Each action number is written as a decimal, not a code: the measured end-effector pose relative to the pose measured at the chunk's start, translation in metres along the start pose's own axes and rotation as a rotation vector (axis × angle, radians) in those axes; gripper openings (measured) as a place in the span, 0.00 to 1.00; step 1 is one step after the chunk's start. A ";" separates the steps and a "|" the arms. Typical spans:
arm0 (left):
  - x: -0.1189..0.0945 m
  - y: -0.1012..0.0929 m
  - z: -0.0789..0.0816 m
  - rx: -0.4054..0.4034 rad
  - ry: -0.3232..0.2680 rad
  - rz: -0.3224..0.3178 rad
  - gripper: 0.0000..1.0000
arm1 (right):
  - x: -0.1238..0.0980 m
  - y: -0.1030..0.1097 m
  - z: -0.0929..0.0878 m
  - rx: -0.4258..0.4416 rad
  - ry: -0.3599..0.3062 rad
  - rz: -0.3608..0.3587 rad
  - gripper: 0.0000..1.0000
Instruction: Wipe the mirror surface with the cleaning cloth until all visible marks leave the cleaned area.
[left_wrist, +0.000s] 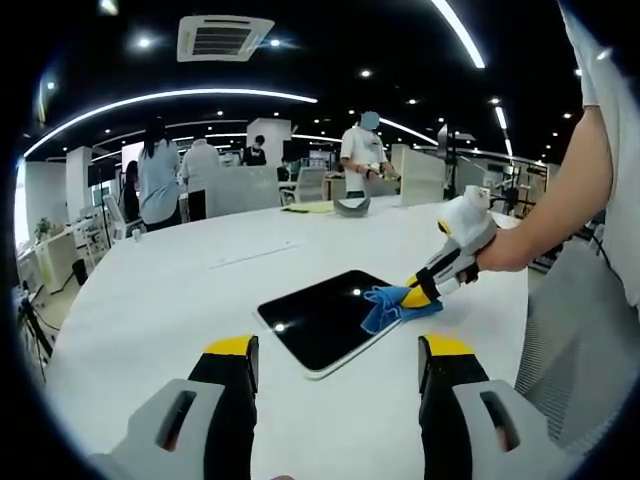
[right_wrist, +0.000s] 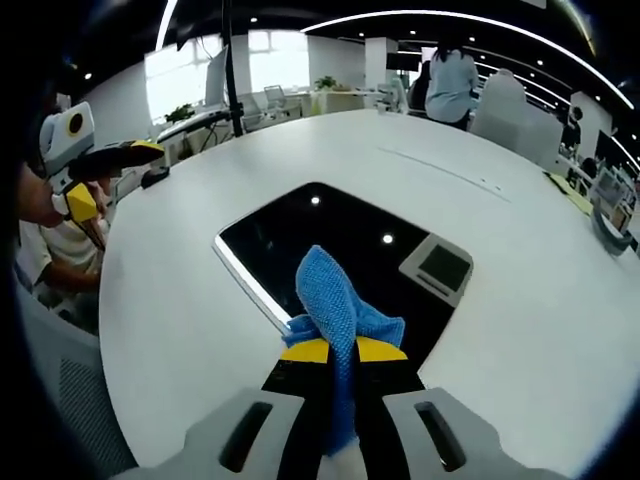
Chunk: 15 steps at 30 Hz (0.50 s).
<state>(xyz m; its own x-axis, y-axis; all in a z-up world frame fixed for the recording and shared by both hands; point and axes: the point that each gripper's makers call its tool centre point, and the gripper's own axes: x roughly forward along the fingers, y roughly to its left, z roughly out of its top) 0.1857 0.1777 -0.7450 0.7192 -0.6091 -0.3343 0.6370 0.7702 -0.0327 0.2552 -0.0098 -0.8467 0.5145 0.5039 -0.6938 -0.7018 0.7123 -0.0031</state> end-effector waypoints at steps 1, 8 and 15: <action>0.000 0.000 0.000 0.000 0.000 0.000 0.64 | -0.001 -0.001 -0.001 0.001 0.000 -0.002 0.02; 0.000 -0.002 -0.001 0.001 0.003 -0.004 0.64 | -0.005 -0.006 -0.004 0.007 0.003 -0.014 0.02; 0.001 -0.001 0.000 0.000 0.000 -0.002 0.64 | -0.008 -0.011 -0.008 0.013 0.007 -0.027 0.02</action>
<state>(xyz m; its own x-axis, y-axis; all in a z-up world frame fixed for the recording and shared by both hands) 0.1854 0.1764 -0.7452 0.7182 -0.6104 -0.3340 0.6383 0.7691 -0.0330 0.2546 -0.0260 -0.8470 0.5300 0.4808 -0.6985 -0.6810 0.7322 -0.0128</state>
